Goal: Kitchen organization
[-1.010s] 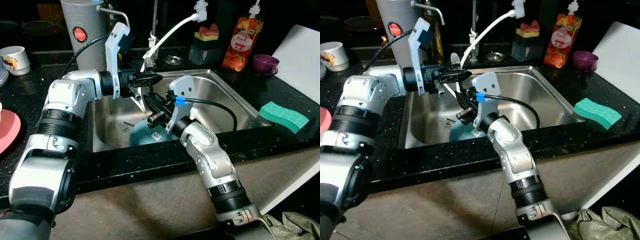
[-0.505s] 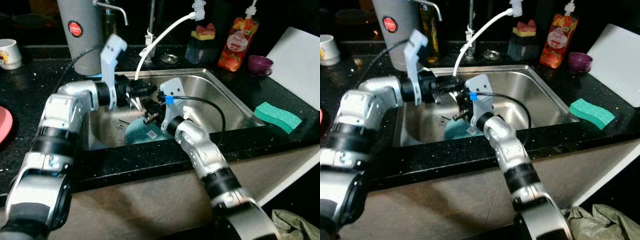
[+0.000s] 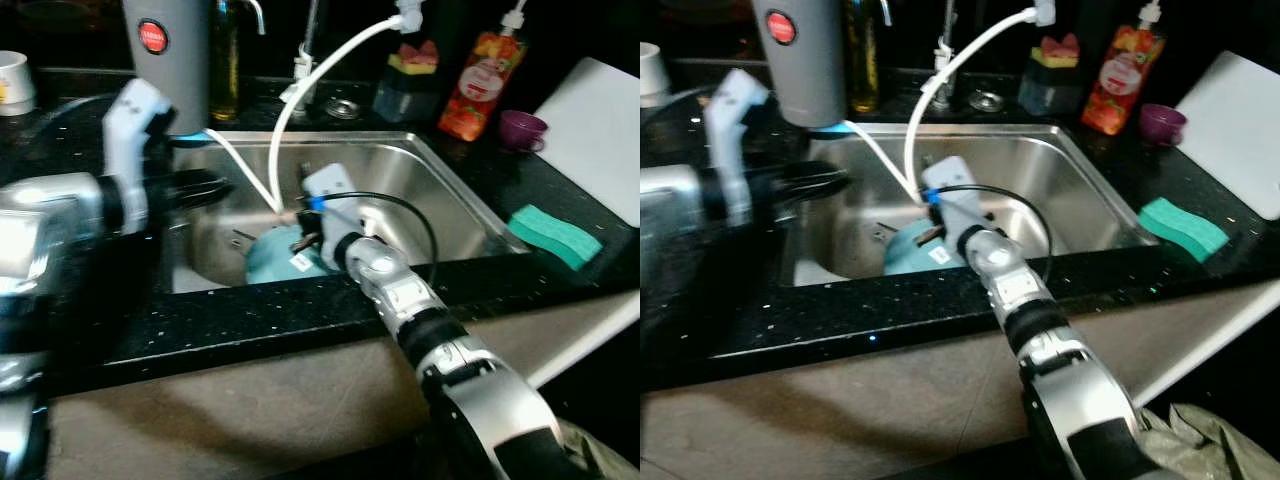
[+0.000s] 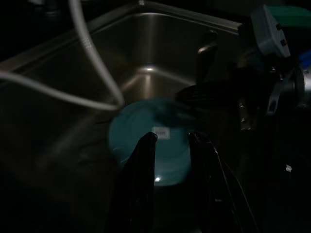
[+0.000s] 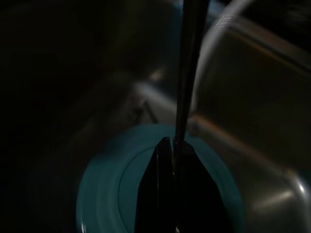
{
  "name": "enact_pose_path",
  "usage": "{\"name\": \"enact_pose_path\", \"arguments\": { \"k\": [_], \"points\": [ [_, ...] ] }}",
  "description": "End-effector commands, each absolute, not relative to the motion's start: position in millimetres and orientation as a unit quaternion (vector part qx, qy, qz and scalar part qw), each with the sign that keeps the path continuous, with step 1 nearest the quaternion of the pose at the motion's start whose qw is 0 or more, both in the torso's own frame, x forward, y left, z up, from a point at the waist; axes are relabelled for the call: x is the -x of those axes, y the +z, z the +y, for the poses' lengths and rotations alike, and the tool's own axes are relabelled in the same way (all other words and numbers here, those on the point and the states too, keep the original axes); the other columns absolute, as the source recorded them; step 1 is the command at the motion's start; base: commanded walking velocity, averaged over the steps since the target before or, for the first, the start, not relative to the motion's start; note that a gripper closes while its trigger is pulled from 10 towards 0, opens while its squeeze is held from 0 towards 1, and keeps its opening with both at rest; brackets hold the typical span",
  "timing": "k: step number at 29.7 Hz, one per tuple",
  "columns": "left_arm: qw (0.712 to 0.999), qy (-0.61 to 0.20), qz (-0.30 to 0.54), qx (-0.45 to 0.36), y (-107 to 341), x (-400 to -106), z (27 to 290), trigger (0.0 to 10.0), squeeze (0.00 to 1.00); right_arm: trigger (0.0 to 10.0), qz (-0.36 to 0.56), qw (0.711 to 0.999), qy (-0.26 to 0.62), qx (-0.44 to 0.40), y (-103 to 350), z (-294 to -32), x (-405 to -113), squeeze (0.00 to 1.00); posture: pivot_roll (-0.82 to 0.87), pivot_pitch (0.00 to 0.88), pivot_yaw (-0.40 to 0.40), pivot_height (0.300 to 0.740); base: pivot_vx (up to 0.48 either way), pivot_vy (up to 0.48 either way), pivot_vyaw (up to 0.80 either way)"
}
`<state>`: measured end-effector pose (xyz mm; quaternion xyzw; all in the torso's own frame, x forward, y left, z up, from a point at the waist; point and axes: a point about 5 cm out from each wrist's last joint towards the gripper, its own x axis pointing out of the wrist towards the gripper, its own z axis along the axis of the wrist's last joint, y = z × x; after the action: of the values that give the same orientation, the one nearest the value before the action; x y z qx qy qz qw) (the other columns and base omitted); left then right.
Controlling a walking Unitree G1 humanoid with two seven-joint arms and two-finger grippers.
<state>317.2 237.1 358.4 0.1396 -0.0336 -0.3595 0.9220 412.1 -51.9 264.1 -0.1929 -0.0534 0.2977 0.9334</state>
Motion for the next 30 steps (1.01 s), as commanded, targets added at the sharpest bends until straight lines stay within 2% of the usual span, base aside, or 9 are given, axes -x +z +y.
{"name": "enact_pose_path", "arguments": {
  "k": [1, 3, 4, 6, 7, 8, 16, 17, 30],
  "points": [
    [0.919, -0.365, -0.018, -0.15, 356, -310, 238, 10.0, 0.0, 10.0, -0.009, 0.913, 0.335, 0.231, 245, -52, -411, 0.0, 0.3, 0.289, -0.164, 0.74, 0.0, 0.0, 0.0],
    [0.92, -0.36, -0.013, -0.154, 353, -311, 238, 10.0, 0.0, 10.0, -0.002, 0.908, 0.343, 0.242, 244, -51, -410, 0.0, 0.3, 0.29, -0.165, 0.74, 0.0, 0.0, 0.0],
    [0.921, -0.355, -0.008, -0.156, 351, -312, 238, 10.0, 0.0, 10.0, 0.006, 0.902, 0.351, 0.25, 243, -51, -410, 0.27, 0.3, 0.29, -0.165, 0.74, 0.0, 0.0, 0.0],
    [0.923, -0.352, -0.005, -0.157, 350, -314, 237, 10.0, 0.0, 10.0, 0.013, 0.897, 0.359, 0.255, 241, -50, -410, 0.27, 0.3, 0.291, -0.164, 0.74, 0.0, 0.0, 0.0],
    [0.923, -0.35, -0.004, -0.157, 348, -316, 236, 10.0, 0.0, 10.0, 0.025, 0.892, 0.369, 0.261, 239, -49, -409, 0.9, 0.3, 0.291, -0.165, 0.74, 0.0, 0.0, 0.0],
    [0.924, -0.349, -0.003, -0.157, 348, -317, 234, 10.0, 0.0, 10.0, 0.033, 0.888, 0.375, 0.264, 238, -48, -409, 1.0, 0.3, 0.291, -0.165, 0.74, 0.0, 0.0, 0.0],
    [0.926, -0.345, 0.004, -0.155, 346, -312, 232, 10.0, 0.0, 10.0, 0.014, 0.891, 0.351, 0.286, 258, -49, -413, 1.0, 0.3, 0.297, -0.168, 0.74, 0.0, 0.0, 0.0],
    [0.928, -0.338, 0.003, -0.158, 348, -310, 235, 10.0, 0.0, 10.0, -0.014, 0.905, 0.332, 0.267, 274, -52, -416, 0.0, 0.3, 0.291, -0.168, 0.74, 0.0, 0.0, 0.0],
    [0.884, -0.14, 0.045, -0.444, 365, -258, 278, 10.0, 0.0, 10.0, -0.219, 0.916, 0.336, 0.029, 380, -67, -404, 0.0, 0.31, 0.245, -0.127, 0.74, 0.0, 0.0, 0.0]
  ]
}}
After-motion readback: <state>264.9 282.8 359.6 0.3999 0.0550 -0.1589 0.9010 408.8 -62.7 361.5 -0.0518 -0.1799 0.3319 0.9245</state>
